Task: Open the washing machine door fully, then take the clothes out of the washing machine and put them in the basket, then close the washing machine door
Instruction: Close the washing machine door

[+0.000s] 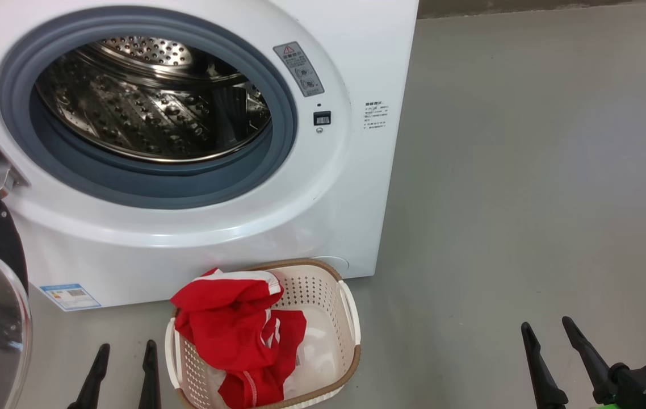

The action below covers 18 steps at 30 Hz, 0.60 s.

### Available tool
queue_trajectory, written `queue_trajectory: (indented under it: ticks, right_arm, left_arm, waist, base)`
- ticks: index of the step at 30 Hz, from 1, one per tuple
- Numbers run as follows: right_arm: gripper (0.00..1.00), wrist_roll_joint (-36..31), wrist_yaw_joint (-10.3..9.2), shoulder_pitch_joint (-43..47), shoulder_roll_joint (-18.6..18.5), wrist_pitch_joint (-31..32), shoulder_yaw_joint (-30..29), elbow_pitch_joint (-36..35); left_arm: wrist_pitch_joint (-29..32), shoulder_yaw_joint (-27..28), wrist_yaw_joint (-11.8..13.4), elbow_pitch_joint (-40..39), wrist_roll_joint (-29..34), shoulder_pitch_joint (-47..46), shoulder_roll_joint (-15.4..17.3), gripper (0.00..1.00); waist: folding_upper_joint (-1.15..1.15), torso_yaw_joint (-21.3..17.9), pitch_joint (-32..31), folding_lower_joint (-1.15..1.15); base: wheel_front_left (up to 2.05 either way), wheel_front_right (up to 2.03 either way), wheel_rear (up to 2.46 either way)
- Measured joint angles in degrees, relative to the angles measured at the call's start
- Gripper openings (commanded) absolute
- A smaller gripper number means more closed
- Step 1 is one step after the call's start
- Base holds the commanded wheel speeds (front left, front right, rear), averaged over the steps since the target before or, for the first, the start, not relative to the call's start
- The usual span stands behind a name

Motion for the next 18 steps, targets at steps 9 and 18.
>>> queue_trajectory:
  ticks: [9, 18]
  right_arm:
    - [1.00, 0.0, 0.00, 0.0, 0.0, 0.0, 0.0, -0.1]
    - [1.00, -0.2, 0.00, 0.0, 0.0, 0.0, 0.0, -0.1]
  left_arm:
    - [0.0, -0.2, 0.0, 0.0, 0.0, 0.0, 0.0, 1.00]
    - [0.0, -0.5, 0.1, -0.1, 0.0, 0.0, 0.0, 1.00]
  waist:
    - [0.00, 0.1, -0.1, 0.00]
    - [0.00, 0.2, -0.2, 0.00]
  base:
    - [-0.11, 0.11, 0.00]
    - [-0.86, 0.86, 0.00]
